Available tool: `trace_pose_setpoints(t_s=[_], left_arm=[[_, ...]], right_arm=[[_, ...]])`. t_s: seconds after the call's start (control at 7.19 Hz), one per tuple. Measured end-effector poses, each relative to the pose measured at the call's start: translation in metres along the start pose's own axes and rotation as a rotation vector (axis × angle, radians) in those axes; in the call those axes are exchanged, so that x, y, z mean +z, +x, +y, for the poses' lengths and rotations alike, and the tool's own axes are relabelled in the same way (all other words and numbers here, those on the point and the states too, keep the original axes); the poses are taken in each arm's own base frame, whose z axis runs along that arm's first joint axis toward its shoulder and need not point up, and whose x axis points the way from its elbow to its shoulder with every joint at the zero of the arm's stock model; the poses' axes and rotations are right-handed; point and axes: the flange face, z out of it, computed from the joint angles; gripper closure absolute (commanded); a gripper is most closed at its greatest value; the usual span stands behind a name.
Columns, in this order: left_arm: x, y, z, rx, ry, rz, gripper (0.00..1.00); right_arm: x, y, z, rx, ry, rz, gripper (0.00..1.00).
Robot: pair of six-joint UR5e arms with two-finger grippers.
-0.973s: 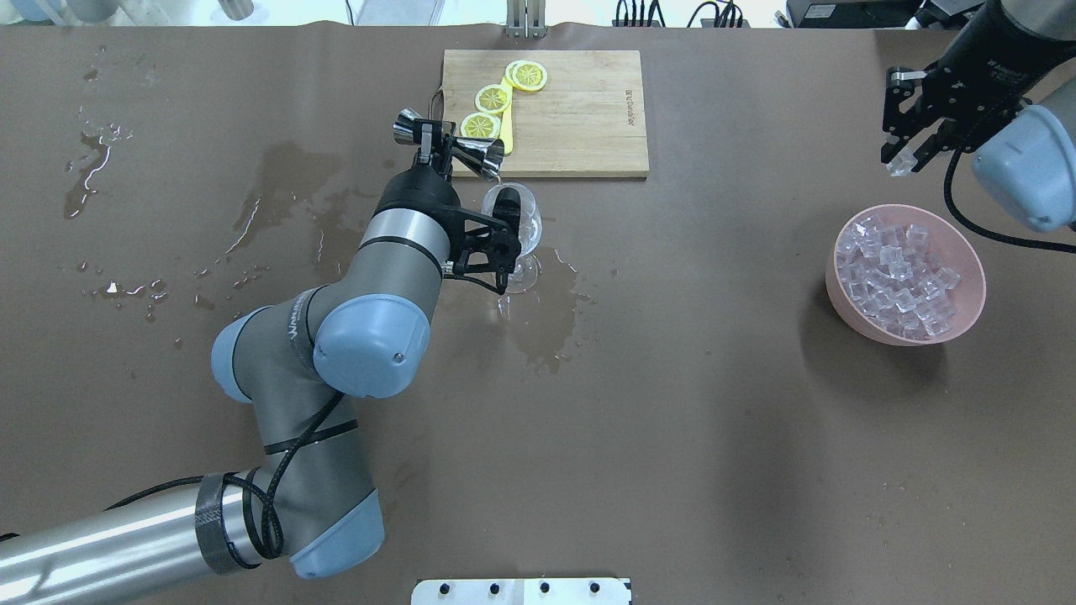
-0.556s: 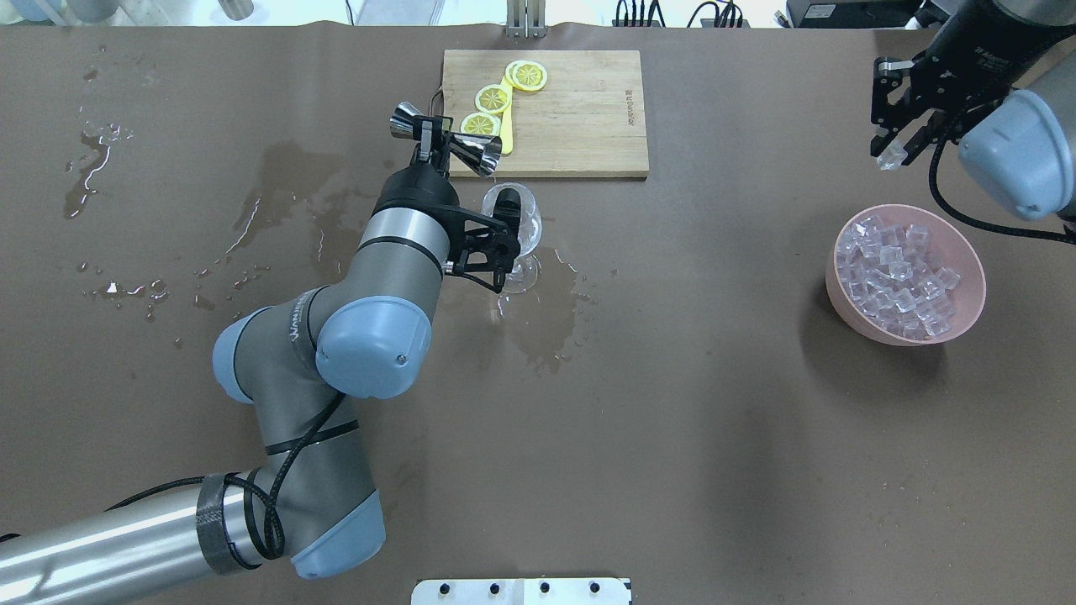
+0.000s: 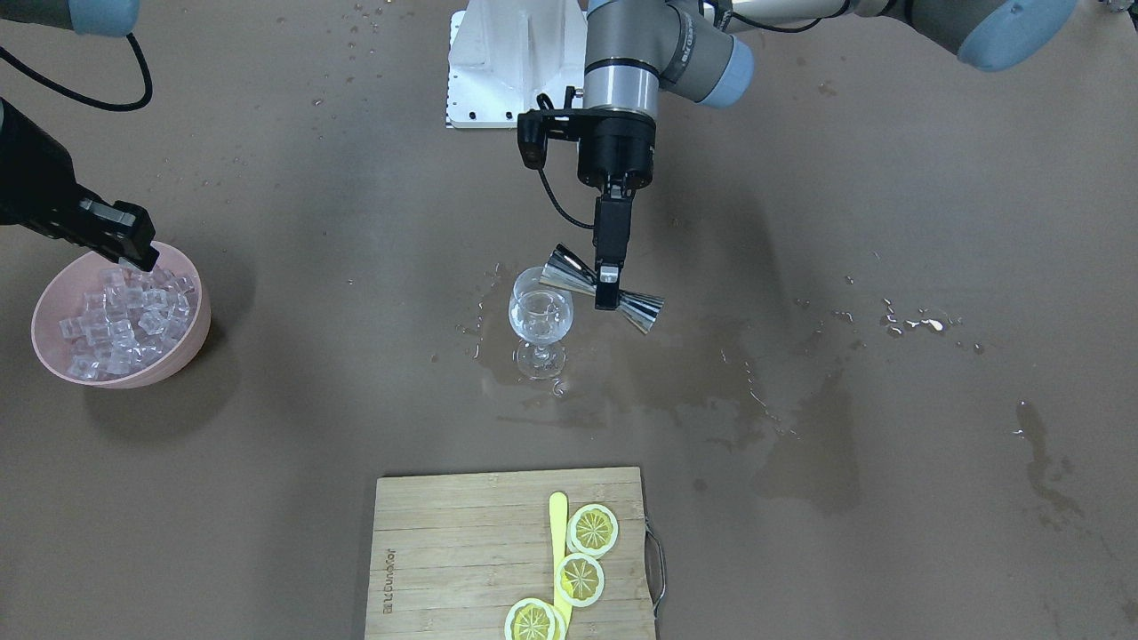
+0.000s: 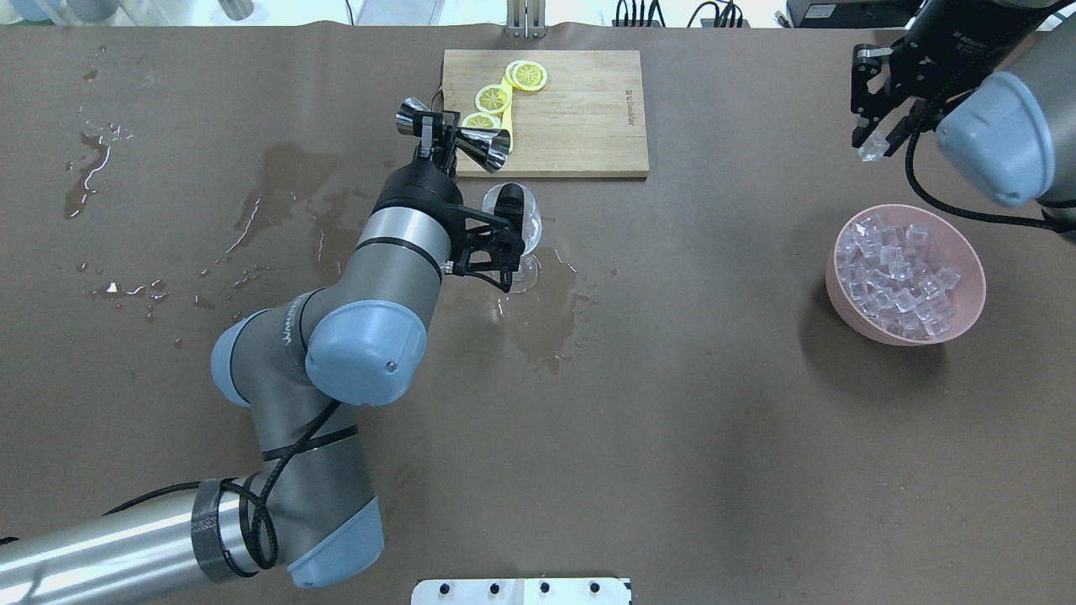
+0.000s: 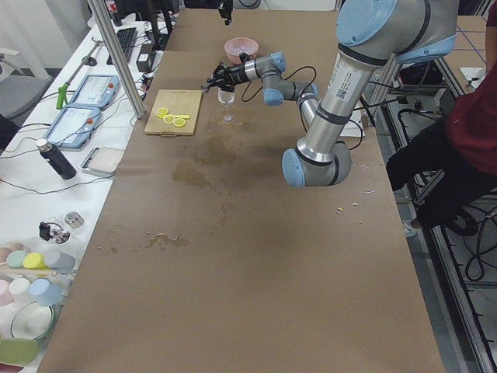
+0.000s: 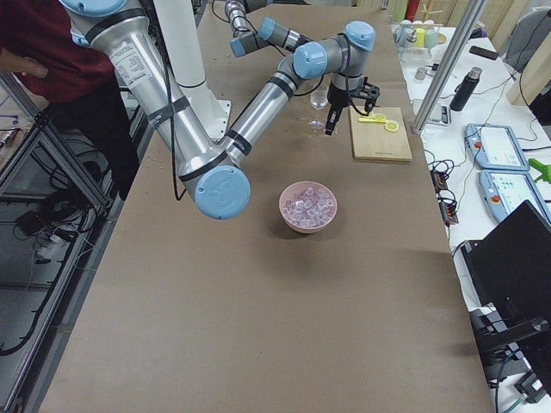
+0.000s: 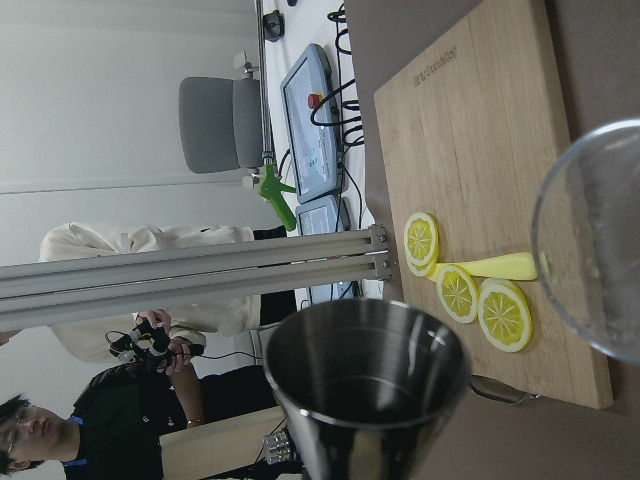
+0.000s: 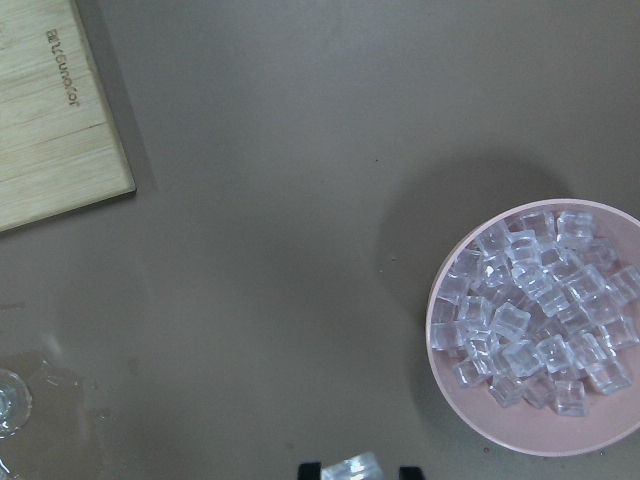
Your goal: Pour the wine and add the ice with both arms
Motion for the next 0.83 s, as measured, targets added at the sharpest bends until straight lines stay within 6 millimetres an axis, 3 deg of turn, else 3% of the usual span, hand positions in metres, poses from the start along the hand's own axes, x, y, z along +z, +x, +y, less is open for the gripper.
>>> trace_pose_setpoints(t_s=[0.14,0.42,0.83], left_arm=[[-0.007,-0.004,0.003,-0.109,0.043,0.003,1.0],[-0.001,0.002,0.028,-0.357,0.102,0.087,1.0],[0.021,0.001,0.097,-0.605,0.138,0.216,1.0]], right_arm=[[-0.002,-0.012,-0.002,-0.001,0.0,-0.002,0.85],[-0.006,-0.05,-0.008,0.009,-0.003,-0.005,0.85],[-0.012,-0.114,-0.006,0.028,-0.014,-0.012,0.85]])
